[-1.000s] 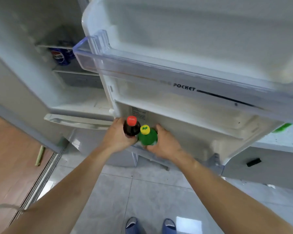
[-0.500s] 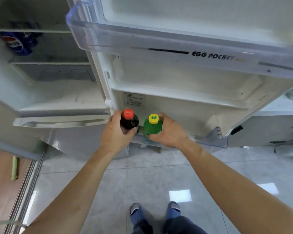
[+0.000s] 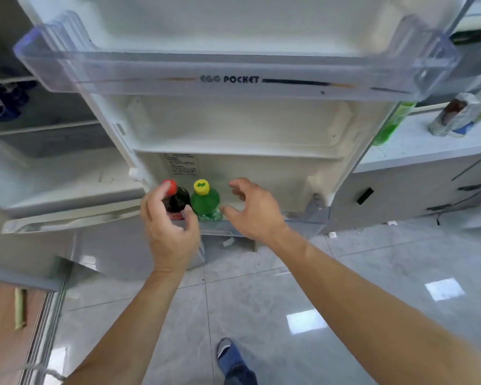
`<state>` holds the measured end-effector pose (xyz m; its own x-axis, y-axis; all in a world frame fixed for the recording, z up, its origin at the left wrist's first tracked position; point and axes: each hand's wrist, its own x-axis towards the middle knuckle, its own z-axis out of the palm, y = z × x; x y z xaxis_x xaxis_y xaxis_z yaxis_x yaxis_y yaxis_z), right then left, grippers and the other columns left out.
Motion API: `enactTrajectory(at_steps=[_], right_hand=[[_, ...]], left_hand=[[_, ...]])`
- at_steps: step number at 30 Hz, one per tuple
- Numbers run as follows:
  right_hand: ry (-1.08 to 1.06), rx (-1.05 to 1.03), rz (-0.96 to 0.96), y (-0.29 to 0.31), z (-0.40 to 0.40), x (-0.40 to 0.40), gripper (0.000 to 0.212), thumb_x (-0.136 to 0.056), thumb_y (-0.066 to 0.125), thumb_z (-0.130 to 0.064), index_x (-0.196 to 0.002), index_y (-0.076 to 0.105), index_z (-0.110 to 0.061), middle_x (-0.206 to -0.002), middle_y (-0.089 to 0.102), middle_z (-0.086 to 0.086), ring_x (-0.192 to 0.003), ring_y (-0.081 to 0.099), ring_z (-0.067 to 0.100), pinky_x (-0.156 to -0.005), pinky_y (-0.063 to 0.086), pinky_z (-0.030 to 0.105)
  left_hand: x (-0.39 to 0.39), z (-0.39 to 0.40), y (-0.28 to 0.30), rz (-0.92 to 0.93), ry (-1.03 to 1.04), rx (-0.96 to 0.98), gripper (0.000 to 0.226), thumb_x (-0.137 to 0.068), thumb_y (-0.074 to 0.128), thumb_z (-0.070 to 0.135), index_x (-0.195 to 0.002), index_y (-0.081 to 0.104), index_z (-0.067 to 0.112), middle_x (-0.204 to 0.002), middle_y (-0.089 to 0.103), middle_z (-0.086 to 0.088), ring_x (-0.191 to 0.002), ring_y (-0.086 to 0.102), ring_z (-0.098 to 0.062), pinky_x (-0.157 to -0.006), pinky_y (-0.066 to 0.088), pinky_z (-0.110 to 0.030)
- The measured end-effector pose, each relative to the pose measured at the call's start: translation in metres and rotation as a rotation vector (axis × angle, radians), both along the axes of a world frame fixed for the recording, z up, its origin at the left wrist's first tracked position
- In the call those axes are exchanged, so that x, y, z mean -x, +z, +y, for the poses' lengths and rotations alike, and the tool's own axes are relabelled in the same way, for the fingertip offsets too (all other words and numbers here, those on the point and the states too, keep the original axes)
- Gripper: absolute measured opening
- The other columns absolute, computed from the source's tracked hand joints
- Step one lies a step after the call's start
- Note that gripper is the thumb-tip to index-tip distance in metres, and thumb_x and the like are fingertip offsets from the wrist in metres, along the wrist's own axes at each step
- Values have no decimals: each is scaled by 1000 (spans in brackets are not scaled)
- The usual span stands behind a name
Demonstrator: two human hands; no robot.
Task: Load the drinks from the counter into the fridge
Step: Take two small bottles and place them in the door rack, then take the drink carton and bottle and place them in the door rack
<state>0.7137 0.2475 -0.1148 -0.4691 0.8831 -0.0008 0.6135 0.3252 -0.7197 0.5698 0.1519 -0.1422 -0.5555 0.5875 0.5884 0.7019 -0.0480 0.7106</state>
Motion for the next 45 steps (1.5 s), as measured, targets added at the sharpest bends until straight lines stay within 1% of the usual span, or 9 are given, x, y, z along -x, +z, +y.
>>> enactTrajectory(at_steps=[5, 8, 12, 17, 23, 26, 30, 41, 45], right_hand=[[-115, -137, 261, 0, -29, -94, 19, -87, 74, -21, -103, 73, -11, -94, 73, -2, -84, 66, 10, -81, 54, 23], [-246, -108, 297, -11, -38, -161, 12, -87, 72, -19, -98, 74, -15, -89, 71, -8, -80, 63, 4, -77, 51, 16], [-471, -10, 319, -34, -54, -258, 2, -88, 71, -20, -88, 72, -22, -79, 68, -15, -74, 62, 2, -70, 47, 12], [-768, 143, 373, -68, -93, -370, 5, -88, 71, -18, -89, 74, -21, -82, 72, -12, -78, 67, 2, -76, 52, 20], [-1066, 284, 450, -106, -146, -457, 12, -87, 70, -22, -80, 73, -30, -74, 72, -15, -71, 64, -3, -63, 46, 9], [-1176, 366, 488, -127, -161, -477, 9, -86, 70, -20, -81, 75, -24, -70, 71, -7, -69, 64, 9, -66, 49, 24], [-1242, 495, 539, -149, -165, -487, 6, -87, 69, -22, -85, 74, -23, -75, 74, -9, -78, 71, 12, -68, 50, 25], [-1243, 503, 496, -147, -36, -518, 5, -88, 68, -23, -85, 72, -23, -81, 73, 6, -73, 67, 14, -66, 52, 27], [-1183, 458, 470, -124, 43, -526, 4, -90, 68, -24, -91, 71, -24, -83, 73, -3, -81, 69, 13, -69, 52, 23]], left_hand=[[-80, 6, -3, -4, -150, -18, 50, -83, 62, 1, -131, 46, -4, -123, 49, -12, -112, 54, -31, -91, 51, -45], [-138, 9, -6, -61, -267, 20, 48, -86, 61, 1, -132, 46, -1, -124, 51, -17, -104, 59, -27, -84, 55, -38], [-224, 8, -8, -226, -405, 152, 40, -91, 63, 3, -124, 51, 22, -102, 63, 13, -79, 65, -13, -68, 53, -19], [-316, -2, -29, -397, -592, 419, 26, -93, 62, 13, -100, 59, 38, -74, 68, 5, -64, 64, -16, -61, 52, -24], [-382, -11, -68, -629, -662, 777, 20, -92, 61, 20, -100, 62, 39, -84, 71, 0, -64, 69, -8, -64, 54, -31], [-395, -11, -83, -641, -681, 920, 20, -90, 63, 22, -103, 62, 38, -89, 71, 1, -67, 68, -5, -61, 52, -25], [-400, 3, -100, -677, -642, 1001, 23, -88, 63, 18, -107, 63, 30, -85, 70, 0, -69, 65, -10, -61, 51, -26], [-435, 144, -112, -765, -586, 921, 20, -91, 60, 19, -107, 60, 31, -92, 69, -2, -74, 63, -13, -61, 52, -28], [-447, 213, -91, -741, -617, 874, 21, -91, 60, 22, -108, 59, 34, -98, 68, 0, -82, 65, -15, -78, 58, -38]])
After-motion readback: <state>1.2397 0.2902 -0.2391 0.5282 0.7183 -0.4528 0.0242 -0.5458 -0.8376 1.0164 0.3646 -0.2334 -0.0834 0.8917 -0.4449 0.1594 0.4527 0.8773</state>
